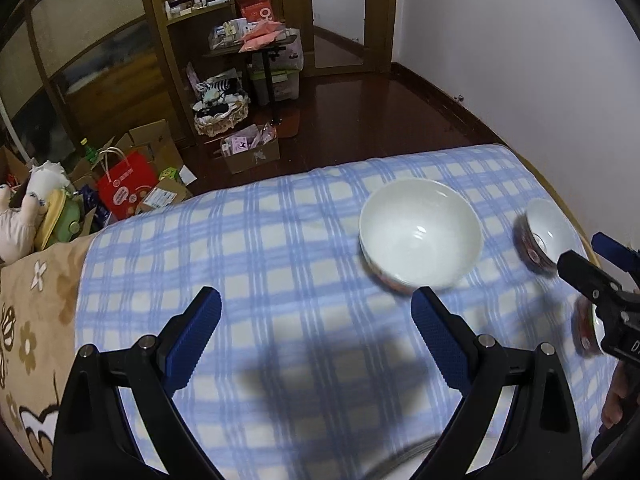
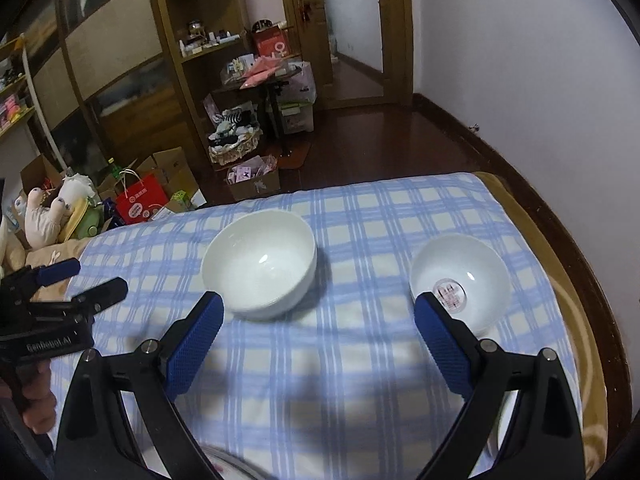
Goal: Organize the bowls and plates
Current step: 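Move both tools to opposite rims of the plain white bowl, then close both grippers on the white bowl rim and lift it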
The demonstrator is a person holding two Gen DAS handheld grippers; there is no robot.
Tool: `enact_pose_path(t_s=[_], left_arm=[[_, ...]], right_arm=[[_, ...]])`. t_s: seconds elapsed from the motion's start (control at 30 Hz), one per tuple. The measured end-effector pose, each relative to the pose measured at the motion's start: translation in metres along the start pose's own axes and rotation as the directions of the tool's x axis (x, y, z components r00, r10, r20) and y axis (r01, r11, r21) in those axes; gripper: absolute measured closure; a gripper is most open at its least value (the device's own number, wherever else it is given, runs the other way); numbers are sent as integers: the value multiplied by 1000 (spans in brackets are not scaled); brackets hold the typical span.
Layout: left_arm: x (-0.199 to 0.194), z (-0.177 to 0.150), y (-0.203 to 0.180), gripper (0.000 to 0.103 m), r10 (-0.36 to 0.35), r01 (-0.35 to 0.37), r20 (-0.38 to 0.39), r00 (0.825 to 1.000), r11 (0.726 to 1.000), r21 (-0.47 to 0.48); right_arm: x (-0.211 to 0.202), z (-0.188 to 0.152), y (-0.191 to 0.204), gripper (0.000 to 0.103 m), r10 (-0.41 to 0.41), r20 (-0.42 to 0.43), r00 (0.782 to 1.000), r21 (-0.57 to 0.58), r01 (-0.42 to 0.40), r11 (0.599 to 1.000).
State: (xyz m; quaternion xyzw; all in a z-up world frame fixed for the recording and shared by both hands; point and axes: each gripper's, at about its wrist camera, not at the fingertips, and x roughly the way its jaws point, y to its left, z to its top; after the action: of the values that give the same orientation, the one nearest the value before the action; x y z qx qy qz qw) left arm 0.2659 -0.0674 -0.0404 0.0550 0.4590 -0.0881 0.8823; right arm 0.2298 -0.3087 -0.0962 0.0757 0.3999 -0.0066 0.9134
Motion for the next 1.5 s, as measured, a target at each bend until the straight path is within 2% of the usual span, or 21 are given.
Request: enact_pose_path(t_s=[0.13, 0.3, 0.47, 0.53, 0.63, 0.67, 0.7, 0.77, 0.83, 0.93, 1.0, 1.13, 1.3, 1.5], left_arm=[[36, 16, -1, 8, -7, 7, -31, 999, 1000, -3], [77, 27, -7, 8, -1, 2, -78, 997, 1000, 8], [107, 29, -18, 9, -4, 8, -118, 993, 999, 31], [117, 29, -22, 13, -14, 20, -137, 990, 999, 37], [130, 29, -27, 29, -11, 19, -162, 987, 999, 48], [134, 29, -28, 33, -9, 18, -171, 985, 999, 51], [137, 29, -29, 40, -8, 17, -182, 983, 999, 51], [144, 28, -28, 54, -44, 52, -201, 979, 998, 32], [145, 27, -33, 78, -105, 113, -217, 970, 993, 26], [144, 25, -44, 92, -93, 111, -229, 969, 992, 66], [141, 26, -47, 92, -79, 98, -224, 971, 992, 74], [135, 25, -36, 93, -145, 149, -238, 960, 989, 0], [121, 18, -34, 93, -127, 134, -241, 962, 991, 14], [98, 7, -19, 94, -154, 150, -236, 959, 988, -33]], right_arm=[[32, 17, 0, 4, 4, -33, 999, 14, -4, 1000], [74, 27, 1, 10, 13, -99, 995, 36, -10, 999], [113, 25, 0, 24, 41, -183, 982, 65, -29, 997], [127, 22, -1, 32, 53, -222, 974, 79, -36, 996], [144, 17, -2, 60, 57, -268, 962, 103, -30, 994], [148, 15, -3, 77, 60, -279, 959, 110, -30, 994], [152, 13, -4, 83, 63, -287, 956, 114, -31, 993], [153, 11, -5, 84, 76, -281, 957, 125, -42, 991], [151, 11, -2, 87, 83, -271, 959, 109, -55, 993], [149, 11, 5, 89, 41, -273, 961, 66, -24, 998], [148, 12, 8, 90, 15, -278, 960, 51, -1, 999], [143, 12, 6, 91, 28, -267, 963, 68, -10, 998], [130, 6, 12, 91, 30, -257, 966, 63, -14, 998], [109, 2, 22, 91, 45, -245, 968, 65, -30, 997]])
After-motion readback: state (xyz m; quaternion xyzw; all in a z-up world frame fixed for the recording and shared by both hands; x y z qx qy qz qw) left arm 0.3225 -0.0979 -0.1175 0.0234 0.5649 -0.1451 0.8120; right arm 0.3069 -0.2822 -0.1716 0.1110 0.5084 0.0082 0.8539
